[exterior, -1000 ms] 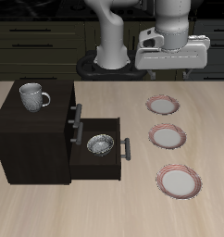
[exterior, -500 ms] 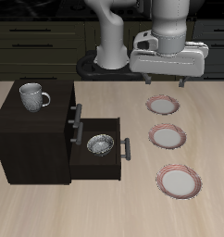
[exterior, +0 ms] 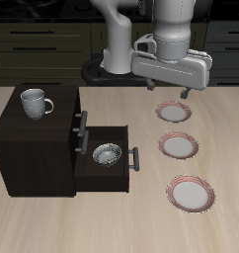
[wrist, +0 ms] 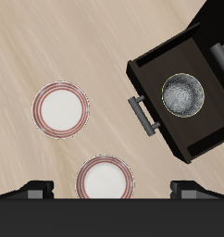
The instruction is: Close the bottom drawer
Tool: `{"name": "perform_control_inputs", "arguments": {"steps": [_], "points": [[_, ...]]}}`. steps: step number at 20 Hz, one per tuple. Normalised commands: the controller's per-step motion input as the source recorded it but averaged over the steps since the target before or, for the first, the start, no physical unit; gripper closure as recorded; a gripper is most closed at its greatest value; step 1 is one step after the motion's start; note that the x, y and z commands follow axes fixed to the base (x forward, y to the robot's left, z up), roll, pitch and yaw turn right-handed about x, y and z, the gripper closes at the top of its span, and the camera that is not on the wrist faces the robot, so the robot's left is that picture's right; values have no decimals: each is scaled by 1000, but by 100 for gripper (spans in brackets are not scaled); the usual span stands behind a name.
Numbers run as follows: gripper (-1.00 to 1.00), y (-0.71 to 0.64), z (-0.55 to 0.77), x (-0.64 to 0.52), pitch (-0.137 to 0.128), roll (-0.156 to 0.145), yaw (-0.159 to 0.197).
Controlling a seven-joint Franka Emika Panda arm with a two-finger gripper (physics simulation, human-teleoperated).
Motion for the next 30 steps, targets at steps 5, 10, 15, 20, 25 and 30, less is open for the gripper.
{"name": "perform_control_inputs", "arguments": {"steps": [5,10,15,20,25,30], "points": [[-100,-388,-123,65,-20,-14,-325],[-100,-284,-171,16,-36,0,-287],[-100,-120,-297,31,20,-4,-169],[-100,-17,-298,-80,4,13,-95],[-100,-22,-304,-61,-1,44,-146],[-100,12,-378,108,12,20,-45]]}}
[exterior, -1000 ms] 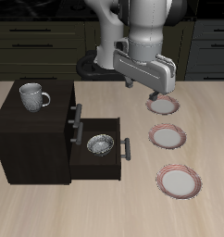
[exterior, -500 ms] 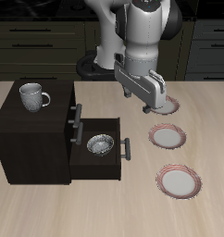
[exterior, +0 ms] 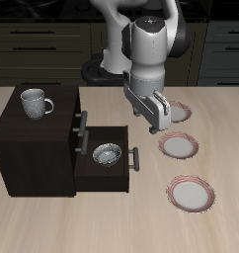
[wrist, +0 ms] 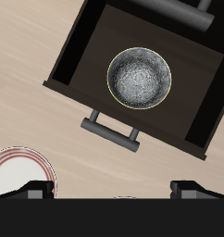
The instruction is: Close the bottom drawer
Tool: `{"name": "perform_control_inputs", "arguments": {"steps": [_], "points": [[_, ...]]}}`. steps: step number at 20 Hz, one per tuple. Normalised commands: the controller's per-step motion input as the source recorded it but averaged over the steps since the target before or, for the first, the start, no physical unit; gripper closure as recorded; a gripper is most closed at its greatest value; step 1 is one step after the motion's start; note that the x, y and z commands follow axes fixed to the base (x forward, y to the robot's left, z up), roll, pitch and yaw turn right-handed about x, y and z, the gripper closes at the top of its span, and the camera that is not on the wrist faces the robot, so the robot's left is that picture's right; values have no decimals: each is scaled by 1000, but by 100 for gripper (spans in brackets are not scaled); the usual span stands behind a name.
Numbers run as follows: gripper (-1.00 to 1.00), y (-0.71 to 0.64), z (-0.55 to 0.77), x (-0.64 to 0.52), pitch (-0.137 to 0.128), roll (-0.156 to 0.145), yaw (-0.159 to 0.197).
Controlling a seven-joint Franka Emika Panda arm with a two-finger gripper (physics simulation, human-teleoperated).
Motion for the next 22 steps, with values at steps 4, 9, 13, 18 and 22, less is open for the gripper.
{"name": "perform_control_inputs", "arguments": {"steps": [4,9,13,18,22], "points": [[-100,143,-312,-142,-20,39,-52],[-100,9,-155,-96,-25,5,-22],[-100,-18,-261,18,-1,21,-25],[-100,-34,-485,104,35,4,-26],[-100,-46,-368,-10,15,15,-16]]}}
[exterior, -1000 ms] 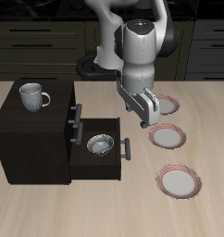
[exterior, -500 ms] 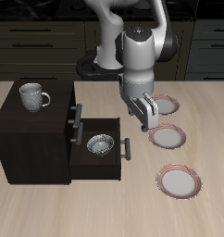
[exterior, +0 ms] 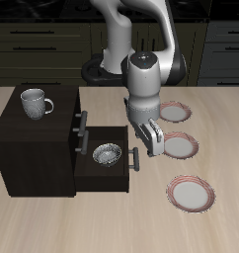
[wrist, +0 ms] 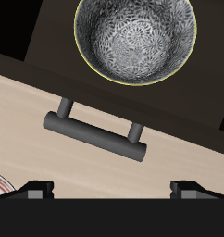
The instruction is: Close the bottom drawer
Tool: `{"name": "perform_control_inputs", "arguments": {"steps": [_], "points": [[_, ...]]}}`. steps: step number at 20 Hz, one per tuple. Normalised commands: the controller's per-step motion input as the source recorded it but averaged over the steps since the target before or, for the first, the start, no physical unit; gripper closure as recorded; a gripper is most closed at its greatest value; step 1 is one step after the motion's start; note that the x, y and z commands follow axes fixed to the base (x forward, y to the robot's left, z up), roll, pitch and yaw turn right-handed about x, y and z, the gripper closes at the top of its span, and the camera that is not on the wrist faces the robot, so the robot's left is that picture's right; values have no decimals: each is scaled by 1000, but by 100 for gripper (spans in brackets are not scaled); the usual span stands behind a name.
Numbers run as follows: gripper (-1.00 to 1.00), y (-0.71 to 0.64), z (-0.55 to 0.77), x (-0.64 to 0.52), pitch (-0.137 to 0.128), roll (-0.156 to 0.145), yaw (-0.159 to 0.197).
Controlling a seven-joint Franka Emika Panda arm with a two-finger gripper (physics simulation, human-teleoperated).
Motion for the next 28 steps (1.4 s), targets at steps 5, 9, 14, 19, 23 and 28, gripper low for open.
{"name": "perform_control_inputs", "arguments": {"steps": [5,9,14,19,23,28], "points": [[-100,-125,-404,42,47,-5,-23],[-100,-288,-644,207,67,-36,-45],[-100,-421,-329,144,27,-45,-7],[-100,-412,-93,153,12,-50,1],[-100,-377,199,162,-72,-41,54],[-100,-320,154,170,-21,-49,18]]}}
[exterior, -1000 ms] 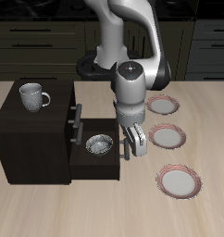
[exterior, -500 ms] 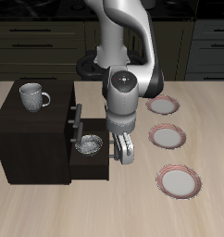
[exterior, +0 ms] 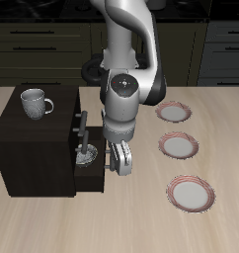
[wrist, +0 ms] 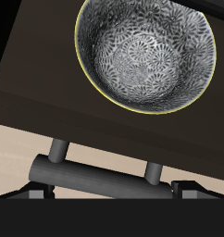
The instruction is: Close the bottom drawer
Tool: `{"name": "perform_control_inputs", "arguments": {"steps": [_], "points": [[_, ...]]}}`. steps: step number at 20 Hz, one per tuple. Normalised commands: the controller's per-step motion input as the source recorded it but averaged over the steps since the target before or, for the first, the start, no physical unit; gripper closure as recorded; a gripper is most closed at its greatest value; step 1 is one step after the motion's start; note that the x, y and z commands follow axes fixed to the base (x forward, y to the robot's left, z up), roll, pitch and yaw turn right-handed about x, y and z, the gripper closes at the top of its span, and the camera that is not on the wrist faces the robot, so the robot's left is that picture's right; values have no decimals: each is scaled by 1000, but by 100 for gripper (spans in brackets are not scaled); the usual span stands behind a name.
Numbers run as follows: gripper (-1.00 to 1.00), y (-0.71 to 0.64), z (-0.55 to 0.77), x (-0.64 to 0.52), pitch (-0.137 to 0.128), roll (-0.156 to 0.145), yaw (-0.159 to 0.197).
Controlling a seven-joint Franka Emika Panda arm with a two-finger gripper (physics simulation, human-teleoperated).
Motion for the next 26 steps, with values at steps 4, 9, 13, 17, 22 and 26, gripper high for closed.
{"name": "perform_control_inputs", "arguments": {"steps": [4,9,13,17,22,26], "points": [[-100,-323,83,106,-29,-35,1],[-100,-333,-123,181,-7,-44,56],[-100,-427,-149,310,-12,-67,148],[-100,-406,-83,288,-3,-75,186],[-100,-426,37,237,-24,-69,157],[-100,-376,172,170,-27,-40,124]]}}
